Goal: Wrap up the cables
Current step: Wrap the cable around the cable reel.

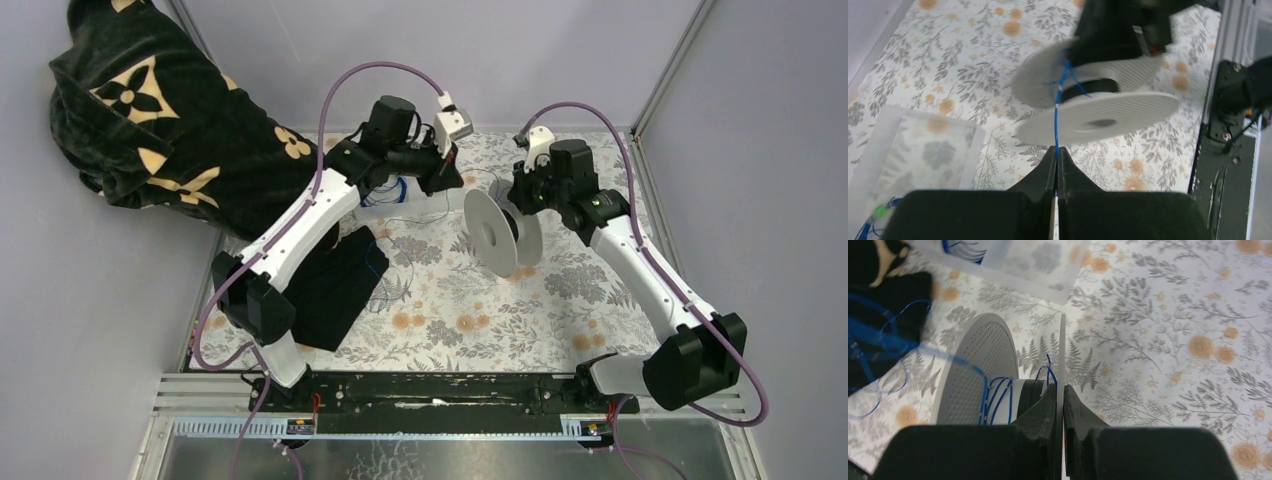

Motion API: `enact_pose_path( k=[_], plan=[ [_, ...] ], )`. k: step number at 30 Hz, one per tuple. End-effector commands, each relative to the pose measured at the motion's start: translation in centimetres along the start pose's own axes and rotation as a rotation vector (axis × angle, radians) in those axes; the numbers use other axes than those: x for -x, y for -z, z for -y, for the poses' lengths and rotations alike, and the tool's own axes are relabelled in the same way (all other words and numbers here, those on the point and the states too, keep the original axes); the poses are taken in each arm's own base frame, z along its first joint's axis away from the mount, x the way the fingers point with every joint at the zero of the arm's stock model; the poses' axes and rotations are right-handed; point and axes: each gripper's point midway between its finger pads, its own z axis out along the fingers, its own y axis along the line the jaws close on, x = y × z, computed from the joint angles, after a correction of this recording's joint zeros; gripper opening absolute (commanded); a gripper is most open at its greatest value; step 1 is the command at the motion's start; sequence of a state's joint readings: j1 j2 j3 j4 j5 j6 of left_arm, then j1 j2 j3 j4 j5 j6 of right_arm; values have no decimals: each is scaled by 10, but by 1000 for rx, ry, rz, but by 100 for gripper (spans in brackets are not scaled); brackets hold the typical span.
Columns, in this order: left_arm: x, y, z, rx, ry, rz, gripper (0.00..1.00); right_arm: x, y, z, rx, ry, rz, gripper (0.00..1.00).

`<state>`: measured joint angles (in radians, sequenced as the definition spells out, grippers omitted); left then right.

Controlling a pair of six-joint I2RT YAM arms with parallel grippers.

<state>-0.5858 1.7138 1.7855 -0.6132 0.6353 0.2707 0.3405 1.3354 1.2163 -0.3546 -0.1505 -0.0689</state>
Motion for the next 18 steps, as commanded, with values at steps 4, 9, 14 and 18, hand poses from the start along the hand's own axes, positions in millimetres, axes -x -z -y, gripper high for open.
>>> enact_pose_path(
  k=[4,9,14,18],
  plan=[
    [3,14,-77,152,169,93,0,24,35,-40,214,112,106,0],
    [-39,19,-110,206,251,61,0,38,52,-49,252,115,138,0],
    [-87,10,-121,252,277,-12,0,70,70,-51,243,93,192,0],
    [-114,1,-117,240,314,-44,0,96,81,-49,216,41,226,0]
  ],
)
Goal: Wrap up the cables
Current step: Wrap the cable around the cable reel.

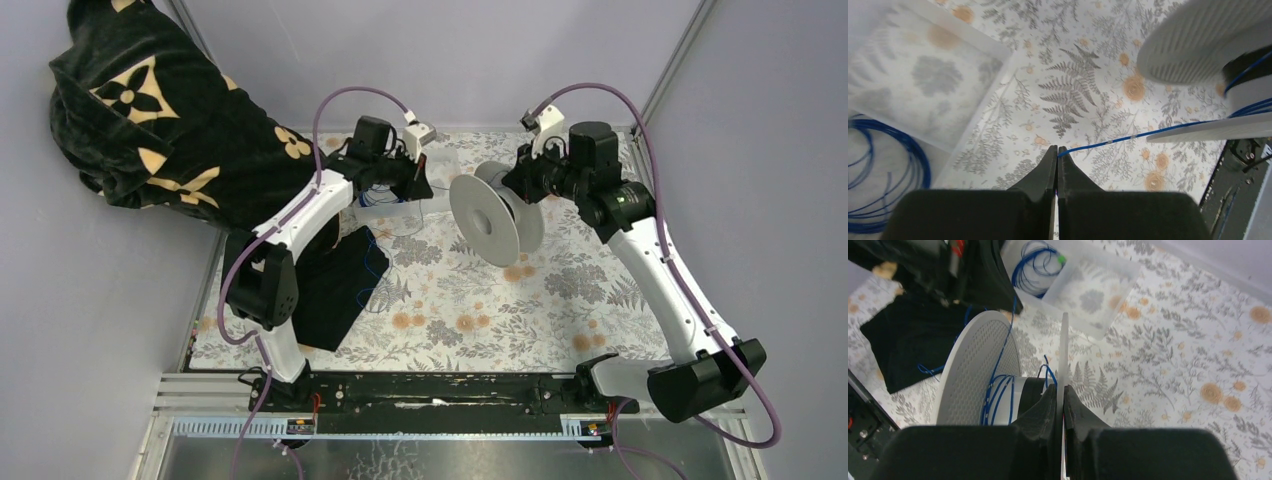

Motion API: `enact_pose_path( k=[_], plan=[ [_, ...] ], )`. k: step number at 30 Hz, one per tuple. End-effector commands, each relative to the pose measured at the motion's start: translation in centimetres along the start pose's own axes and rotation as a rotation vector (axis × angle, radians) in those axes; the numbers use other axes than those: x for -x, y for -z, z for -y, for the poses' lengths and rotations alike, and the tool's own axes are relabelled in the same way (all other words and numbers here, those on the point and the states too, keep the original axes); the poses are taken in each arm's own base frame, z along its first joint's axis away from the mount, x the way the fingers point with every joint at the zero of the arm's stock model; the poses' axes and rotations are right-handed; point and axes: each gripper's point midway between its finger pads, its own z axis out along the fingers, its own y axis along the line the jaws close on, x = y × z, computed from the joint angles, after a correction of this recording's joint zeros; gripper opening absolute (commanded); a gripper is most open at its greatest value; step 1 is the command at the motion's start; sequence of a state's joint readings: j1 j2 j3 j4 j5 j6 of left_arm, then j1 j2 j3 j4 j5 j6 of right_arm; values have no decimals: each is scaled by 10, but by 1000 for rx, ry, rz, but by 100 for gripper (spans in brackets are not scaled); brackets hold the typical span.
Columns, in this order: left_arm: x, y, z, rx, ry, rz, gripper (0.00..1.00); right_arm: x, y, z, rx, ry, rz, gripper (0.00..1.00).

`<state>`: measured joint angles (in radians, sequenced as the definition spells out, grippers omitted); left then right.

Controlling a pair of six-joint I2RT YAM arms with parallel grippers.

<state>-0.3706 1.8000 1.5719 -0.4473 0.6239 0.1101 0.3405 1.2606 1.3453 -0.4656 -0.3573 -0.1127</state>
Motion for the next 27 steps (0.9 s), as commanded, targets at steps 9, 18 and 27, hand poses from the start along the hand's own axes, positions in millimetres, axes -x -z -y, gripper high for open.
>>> enact_pose_path(
  k=[9,18,27],
  plan=[
    [-49,-30,-3,-43,67,-23,1,92,29,25,-177,-153,189,0],
    [-64,-36,36,-225,21,-5,15,106,21,30,-187,-221,202,0],
    [-65,-31,47,-282,-50,20,32,112,28,36,-205,-204,212,0]
  ],
)
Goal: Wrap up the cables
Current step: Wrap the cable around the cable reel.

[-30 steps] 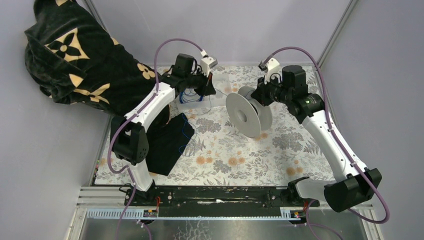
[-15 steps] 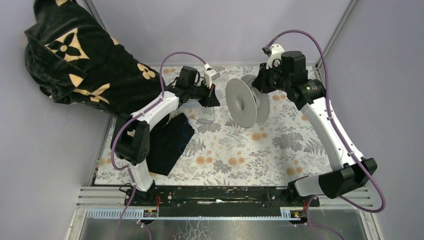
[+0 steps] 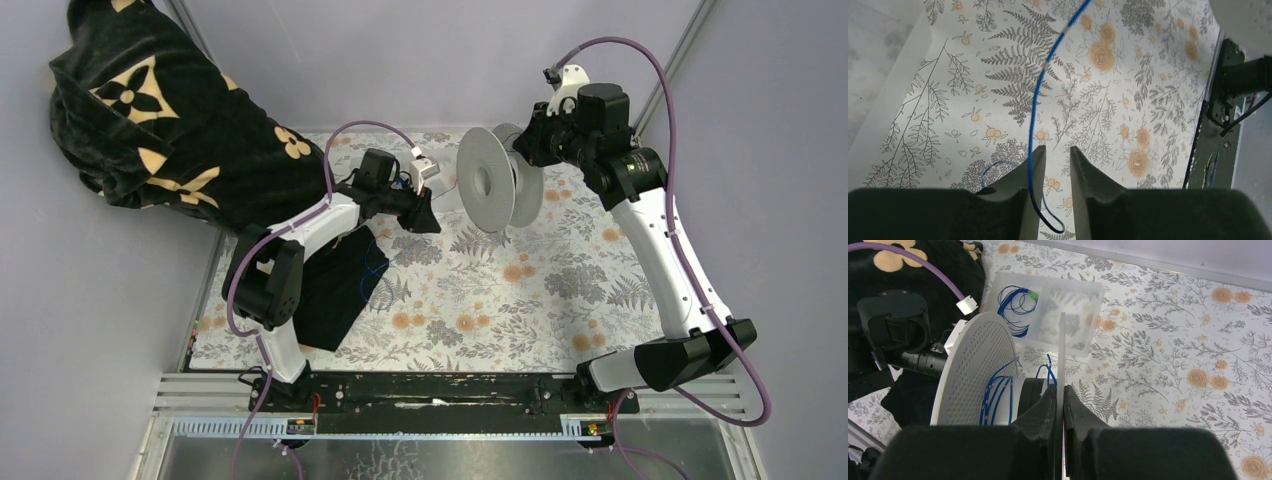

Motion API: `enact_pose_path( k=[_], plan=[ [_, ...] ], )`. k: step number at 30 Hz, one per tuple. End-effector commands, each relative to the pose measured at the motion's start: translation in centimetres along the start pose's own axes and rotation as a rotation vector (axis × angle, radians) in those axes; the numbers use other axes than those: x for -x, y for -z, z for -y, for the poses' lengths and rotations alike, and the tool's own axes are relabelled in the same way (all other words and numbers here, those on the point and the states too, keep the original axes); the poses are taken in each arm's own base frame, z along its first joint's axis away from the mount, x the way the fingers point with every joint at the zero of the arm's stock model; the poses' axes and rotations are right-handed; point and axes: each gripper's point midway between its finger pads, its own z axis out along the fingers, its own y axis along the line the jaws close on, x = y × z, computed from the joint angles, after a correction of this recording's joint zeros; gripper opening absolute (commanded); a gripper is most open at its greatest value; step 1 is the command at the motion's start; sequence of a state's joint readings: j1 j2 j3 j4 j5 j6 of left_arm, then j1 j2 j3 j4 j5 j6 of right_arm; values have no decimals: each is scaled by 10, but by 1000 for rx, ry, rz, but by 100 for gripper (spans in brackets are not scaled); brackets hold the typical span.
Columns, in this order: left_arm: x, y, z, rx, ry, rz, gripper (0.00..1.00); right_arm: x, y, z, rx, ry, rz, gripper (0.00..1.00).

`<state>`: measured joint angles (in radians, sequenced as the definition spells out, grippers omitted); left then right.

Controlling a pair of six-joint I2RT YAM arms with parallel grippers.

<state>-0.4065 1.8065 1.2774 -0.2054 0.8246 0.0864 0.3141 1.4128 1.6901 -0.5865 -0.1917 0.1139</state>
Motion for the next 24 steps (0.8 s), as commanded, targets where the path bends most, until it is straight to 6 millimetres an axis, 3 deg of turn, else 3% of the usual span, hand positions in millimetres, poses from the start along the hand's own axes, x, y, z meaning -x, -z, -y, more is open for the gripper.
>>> enact_pose_path(
  k=[1,8,15,24],
  plan=[
    [9,1,11,-54,-114,44,34,41,15,-2,-5,1,135,0],
    [3,4,17,-80,-169,42,49,57,23,3,-20,9,162,0],
    [-17,12,7,-8,-243,-14,68,63,29,10,-42,21,171,0],
    [-41,29,-13,129,-296,-129,76,61,34,15,-58,43,173,0]
  ],
)
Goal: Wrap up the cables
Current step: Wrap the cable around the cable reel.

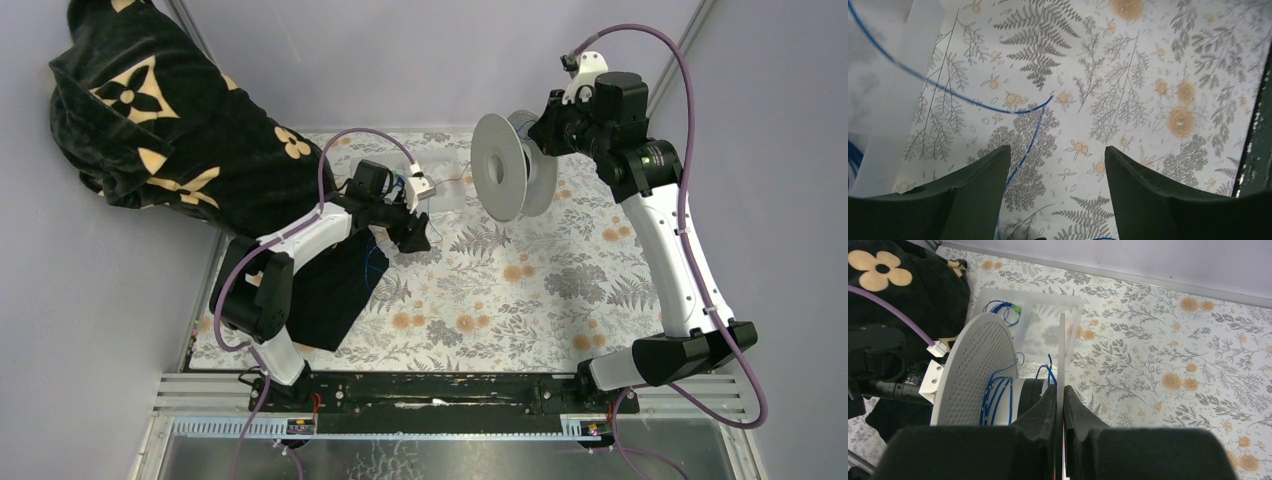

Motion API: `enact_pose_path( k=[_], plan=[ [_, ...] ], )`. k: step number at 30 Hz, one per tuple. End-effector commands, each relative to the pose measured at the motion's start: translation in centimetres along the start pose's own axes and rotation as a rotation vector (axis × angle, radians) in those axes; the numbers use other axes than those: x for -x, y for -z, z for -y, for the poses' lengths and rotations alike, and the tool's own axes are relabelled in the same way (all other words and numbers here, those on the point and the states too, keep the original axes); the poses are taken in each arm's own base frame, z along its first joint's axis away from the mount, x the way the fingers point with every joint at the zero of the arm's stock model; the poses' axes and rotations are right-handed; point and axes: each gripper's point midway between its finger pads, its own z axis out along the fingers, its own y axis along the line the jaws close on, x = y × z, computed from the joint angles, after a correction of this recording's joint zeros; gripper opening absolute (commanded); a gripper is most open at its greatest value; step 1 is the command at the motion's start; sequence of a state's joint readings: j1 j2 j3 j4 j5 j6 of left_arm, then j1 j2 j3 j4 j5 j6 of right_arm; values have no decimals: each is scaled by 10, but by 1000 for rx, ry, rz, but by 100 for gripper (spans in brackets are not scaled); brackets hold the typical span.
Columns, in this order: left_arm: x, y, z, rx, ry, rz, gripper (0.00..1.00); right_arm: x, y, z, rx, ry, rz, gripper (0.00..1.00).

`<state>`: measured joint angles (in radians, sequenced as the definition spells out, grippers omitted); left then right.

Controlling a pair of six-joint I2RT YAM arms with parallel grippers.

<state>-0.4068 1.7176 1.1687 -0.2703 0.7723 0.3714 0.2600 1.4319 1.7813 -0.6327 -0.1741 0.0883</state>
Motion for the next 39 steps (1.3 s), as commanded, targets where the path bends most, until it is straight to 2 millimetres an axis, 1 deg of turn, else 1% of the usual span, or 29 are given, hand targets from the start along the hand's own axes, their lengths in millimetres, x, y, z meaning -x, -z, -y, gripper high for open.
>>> enact_pose_path(
  k=[1,7,9,13,15,20,22,24,27,30,31,35,39],
  plan=[
    [-17,13,-12,103,-75,-84,77,38,20,-4,3,30,134,0],
    [-43,15,-27,161,-96,-195,77,39,23,-5,6,36,140,0],
    [-43,13,-32,173,-108,-193,77,40,23,-6,12,35,141,0],
    [-31,5,-34,156,-128,-153,75,37,21,-7,24,24,133,0],
    [-29,-1,-36,144,-125,-154,67,37,22,-7,21,23,132,0],
    [-34,-6,-40,133,-122,-168,40,40,26,-4,-3,36,141,0],
    [-36,-5,-38,131,-121,-173,33,41,27,-1,-18,46,147,0],
    [-38,-3,-35,128,-117,-179,27,42,27,2,-29,52,151,0],
    [-38,3,-26,113,-110,-182,18,43,23,7,-52,63,153,0],
    [-37,9,-14,79,-130,-175,3,44,19,16,-93,77,156,0],
    [-36,11,-8,63,-133,-170,0,45,17,18,-104,78,158,0],
    [-32,14,20,-27,-149,-157,0,49,11,24,-129,81,169,0],
    [-34,7,60,-150,-198,-194,0,56,1,29,-157,63,180,0]
  ],
)
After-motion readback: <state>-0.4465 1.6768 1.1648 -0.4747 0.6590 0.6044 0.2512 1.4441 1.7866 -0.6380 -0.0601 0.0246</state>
